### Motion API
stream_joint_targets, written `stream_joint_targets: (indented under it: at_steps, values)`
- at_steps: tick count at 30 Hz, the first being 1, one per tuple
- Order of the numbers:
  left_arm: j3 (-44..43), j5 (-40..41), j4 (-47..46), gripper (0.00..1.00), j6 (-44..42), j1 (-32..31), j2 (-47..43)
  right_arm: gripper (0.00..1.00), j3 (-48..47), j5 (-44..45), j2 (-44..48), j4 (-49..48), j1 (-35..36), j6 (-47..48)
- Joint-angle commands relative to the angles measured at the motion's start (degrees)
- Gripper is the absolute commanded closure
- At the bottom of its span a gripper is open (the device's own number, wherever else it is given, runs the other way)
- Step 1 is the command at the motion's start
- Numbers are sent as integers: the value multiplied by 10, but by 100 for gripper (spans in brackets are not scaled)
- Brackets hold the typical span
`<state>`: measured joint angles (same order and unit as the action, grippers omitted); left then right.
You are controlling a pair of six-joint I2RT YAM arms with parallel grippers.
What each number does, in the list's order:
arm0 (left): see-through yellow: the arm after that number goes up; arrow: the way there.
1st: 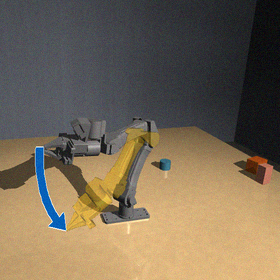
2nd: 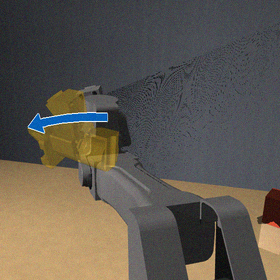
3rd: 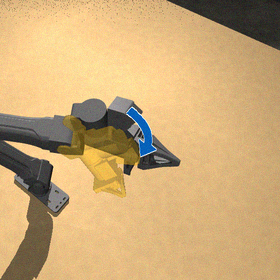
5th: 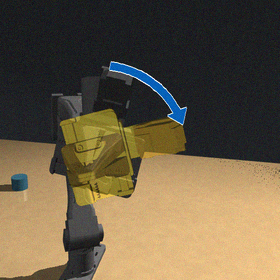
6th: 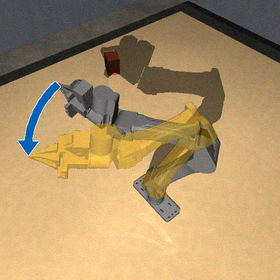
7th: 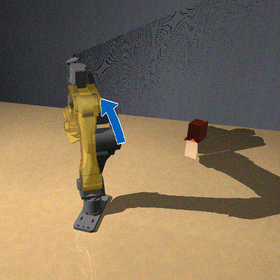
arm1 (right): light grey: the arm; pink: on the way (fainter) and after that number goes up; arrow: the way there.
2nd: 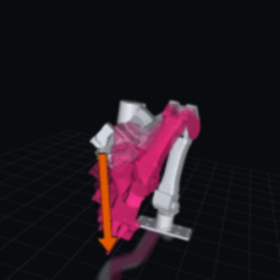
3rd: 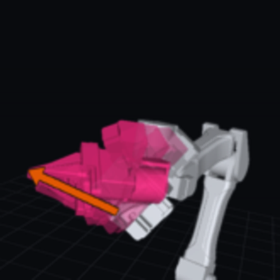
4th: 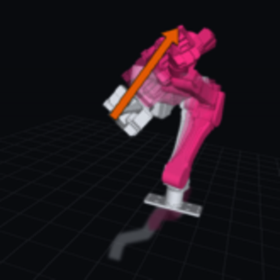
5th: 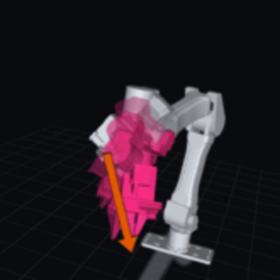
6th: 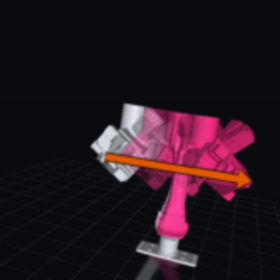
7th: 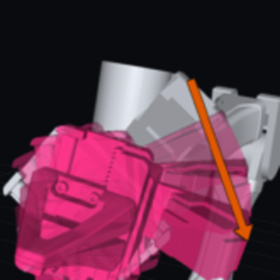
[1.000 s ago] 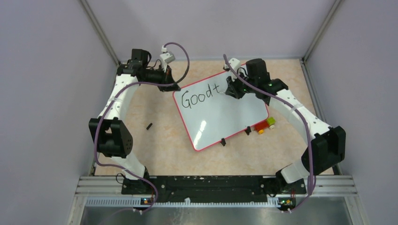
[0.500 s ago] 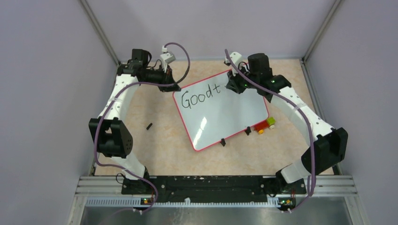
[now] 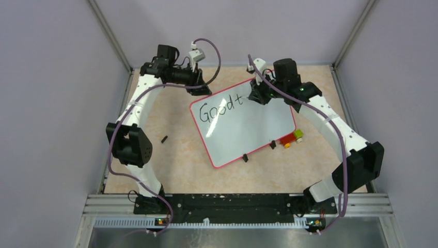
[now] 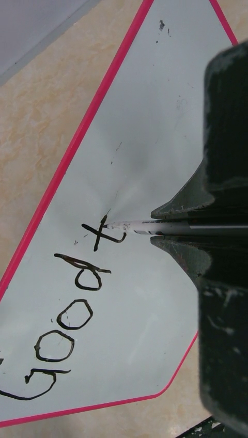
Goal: Write a sentence on the whiteboard
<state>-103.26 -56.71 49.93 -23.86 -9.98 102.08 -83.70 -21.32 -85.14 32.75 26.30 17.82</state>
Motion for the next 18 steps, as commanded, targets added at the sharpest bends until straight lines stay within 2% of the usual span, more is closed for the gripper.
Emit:
stream_joint_targets:
  at_steps: [1,5,9,11,15,18]
  values:
    - [-53,-14,-14,47,26,-32,38,100,-34,-24,29,1,-8,11]
    - [-88,-10,-7,45,36,-52,73,100,-44,-35,30,10,-13,17]
    - [-102,-10,-4,49,38,-67,95,100,-46,-40,30,15,-17,28]
    - [-105,-14,-1,58,34,-72,101,100,-47,-42,30,18,-20,34]
    - [-107,-21,9,86,21,-79,105,100,-44,-33,30,25,-23,58]
    - [-107,-19,19,97,8,-81,107,100,-43,-36,31,32,-29,71]
